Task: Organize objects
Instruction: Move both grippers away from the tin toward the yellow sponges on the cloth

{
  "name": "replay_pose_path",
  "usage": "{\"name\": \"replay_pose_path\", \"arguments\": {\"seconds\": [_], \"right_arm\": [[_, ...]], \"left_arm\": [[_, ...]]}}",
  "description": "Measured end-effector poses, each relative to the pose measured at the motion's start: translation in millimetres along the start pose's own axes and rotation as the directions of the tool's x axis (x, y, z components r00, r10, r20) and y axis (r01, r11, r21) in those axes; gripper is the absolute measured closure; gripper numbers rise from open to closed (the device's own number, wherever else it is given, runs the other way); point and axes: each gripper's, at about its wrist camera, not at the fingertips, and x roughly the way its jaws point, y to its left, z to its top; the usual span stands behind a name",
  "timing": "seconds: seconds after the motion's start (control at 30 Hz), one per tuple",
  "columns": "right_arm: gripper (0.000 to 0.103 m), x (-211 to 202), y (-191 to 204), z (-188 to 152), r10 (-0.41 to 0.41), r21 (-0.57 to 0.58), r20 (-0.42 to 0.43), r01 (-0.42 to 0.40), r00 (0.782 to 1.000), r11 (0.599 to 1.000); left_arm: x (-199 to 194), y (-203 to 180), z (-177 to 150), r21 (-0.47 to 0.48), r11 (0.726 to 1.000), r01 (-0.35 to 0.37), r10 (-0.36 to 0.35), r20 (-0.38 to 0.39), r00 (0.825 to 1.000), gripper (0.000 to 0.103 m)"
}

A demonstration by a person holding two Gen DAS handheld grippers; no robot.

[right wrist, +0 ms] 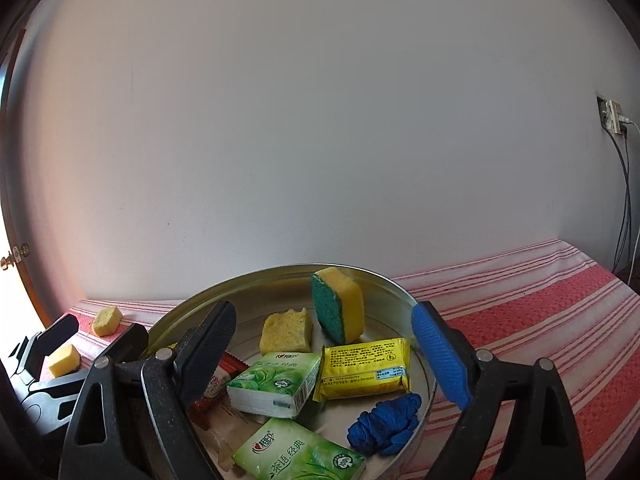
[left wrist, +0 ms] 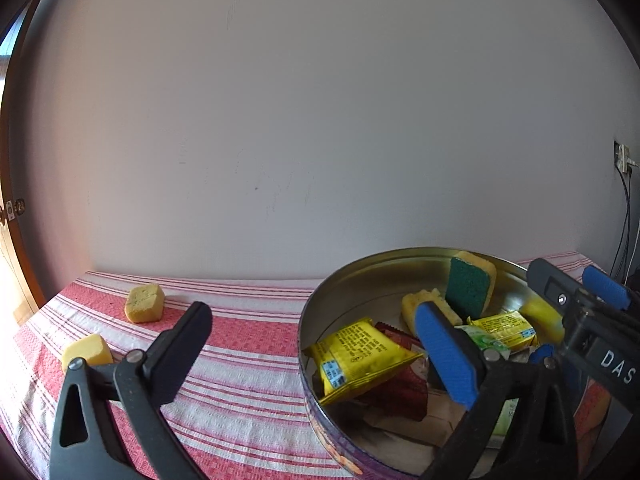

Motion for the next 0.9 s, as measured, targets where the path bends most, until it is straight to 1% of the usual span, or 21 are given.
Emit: {"name": "replay_pose_path", "arguments": {"seconds": [0.13,0.17,0.23,0.27,0.37,0.4,0.5,0.7,0.9], "right_arm": [[0.012,-7.0,4.4,-4.1,-0.054,0.019,0.035,0.054,0.998,0.998],[0.012,-1.3,-3.4,-4.5,-0.06,0.023,0.043,0.059,0.997,0.998],[0.011,0.7,2.3,-6.9,-0.079,0.014,0.049,0.078,0.996,0.997],[0.011,5.6,-2.0,-7.3,-0.086,0.01,0.049,0.085,0.995,0.996],[0.011,8.5,0.8,-8.7,-0.077,0.021,0.047,0.076,0.996,0.997],[0.011,8.4,-5.6,-10.9,-0.077,0.025,0.047,0.075,0.996,0.997],[0.011,9.5,-7.7,-15.6,-0.086,0.024,0.052,0.085,0.995,0.996],[0.011,-4.8,-1.3,-14.2,-0.147,-0.014,0.073,0.149,0.986,0.989],[0.011,-3.7,-1.8,-16.1,-0.166,-0.021,0.063,0.168,0.984,0.986]], "left_arm": [[1.4,3.5,-3.1,0.006,1.0,-0.009,0.009,0.0,1.0,0.0],[1.5,4.1,-4.1,0.007,1.0,-0.012,0.013,-0.001,1.0,0.0],[1.3,5.1,-5.9,0.009,1.0,-0.021,0.021,-0.003,1.0,0.0],[1.5,6.2,-6.3,0.008,1.0,-0.025,0.025,-0.004,1.0,0.0],[1.4,9.4,-9.0,0.004,1.0,-0.028,0.028,-0.009,1.0,0.0],[1.1,10.1,-10.0,0.003,1.0,-0.031,0.031,-0.011,0.999,0.0],[-2.1,12.8,-12.3,-0.001,0.999,-0.039,0.039,-0.016,0.999,0.0],[-9.0,20.3,-15.4,-0.013,0.999,-0.052,0.052,-0.003,0.999,0.0],[-14.5,27.0,-16.8,-0.027,0.998,-0.049,0.049,0.002,0.999,0.0]]}}
